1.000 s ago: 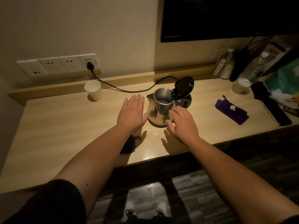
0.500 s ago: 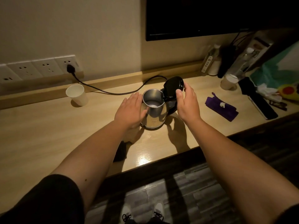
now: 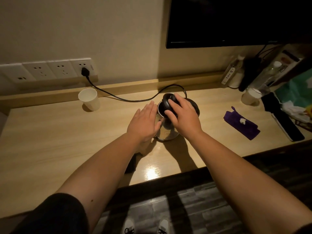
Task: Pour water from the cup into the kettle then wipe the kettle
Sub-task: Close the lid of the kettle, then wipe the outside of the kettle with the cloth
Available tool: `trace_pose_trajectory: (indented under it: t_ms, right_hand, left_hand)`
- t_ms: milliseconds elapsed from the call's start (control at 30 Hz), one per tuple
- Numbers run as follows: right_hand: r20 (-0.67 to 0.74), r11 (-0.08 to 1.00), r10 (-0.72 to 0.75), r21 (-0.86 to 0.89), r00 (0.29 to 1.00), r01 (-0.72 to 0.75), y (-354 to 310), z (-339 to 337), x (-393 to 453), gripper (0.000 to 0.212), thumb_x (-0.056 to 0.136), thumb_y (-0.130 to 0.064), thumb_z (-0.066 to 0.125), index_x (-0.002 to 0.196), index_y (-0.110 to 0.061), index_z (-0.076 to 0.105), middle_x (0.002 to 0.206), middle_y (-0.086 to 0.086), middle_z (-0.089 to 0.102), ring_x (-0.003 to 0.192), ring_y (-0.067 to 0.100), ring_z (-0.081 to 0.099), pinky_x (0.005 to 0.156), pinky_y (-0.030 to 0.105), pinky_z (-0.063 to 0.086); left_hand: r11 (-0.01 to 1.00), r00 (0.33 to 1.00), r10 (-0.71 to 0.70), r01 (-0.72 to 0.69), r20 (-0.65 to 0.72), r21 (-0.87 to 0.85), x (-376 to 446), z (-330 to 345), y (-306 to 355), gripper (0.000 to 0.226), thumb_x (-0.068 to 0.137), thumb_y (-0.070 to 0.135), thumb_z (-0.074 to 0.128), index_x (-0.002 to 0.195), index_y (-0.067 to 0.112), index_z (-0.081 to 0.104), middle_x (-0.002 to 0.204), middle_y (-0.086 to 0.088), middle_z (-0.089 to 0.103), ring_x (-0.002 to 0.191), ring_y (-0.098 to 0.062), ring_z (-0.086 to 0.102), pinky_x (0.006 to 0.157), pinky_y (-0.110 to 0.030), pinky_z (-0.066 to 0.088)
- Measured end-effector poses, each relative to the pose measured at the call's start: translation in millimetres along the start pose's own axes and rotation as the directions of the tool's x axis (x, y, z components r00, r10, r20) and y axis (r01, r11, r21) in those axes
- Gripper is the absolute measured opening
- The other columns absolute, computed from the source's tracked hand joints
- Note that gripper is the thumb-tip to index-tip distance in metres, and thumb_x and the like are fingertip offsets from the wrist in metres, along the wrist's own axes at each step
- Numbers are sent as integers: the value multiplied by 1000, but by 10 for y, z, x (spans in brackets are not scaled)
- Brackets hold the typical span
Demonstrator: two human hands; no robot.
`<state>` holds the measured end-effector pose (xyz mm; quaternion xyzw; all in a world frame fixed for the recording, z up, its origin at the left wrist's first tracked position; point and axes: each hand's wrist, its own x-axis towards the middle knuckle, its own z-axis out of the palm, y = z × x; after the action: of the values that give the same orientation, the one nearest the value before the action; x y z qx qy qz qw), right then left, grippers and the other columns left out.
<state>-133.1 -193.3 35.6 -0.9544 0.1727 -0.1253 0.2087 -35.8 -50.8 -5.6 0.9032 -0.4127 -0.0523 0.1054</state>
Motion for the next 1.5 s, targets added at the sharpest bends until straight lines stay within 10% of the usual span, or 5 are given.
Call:
trace_pose_trajectory:
  t_ms: [1133, 1500]
  right_hand:
    - [89, 961, -194, -183, 977, 207, 197, 190, 12, 47, 102, -44, 46, 144, -24, 50, 159, 8, 34, 148, 32, 23, 120, 44, 7]
    - [202, 896, -412, -88, 889, 435, -340, 437, -641, 52, 98, -44, 37, 133, -14, 60, 149, 15, 47, 143, 36, 34, 119, 53, 17]
  left_hand:
    - [995, 997, 36, -42, 61, 92, -27, -24, -95, 71, 99, 54, 25, 154, 18, -2, 163, -4, -6, 149, -20, -2, 120, -44, 7]
    - [954, 953, -276, 256, 126, 157, -1499, 107, -856, 66, 99, 50, 29, 153, 16, 13, 162, -7, 7, 148, -24, 7, 120, -43, 10]
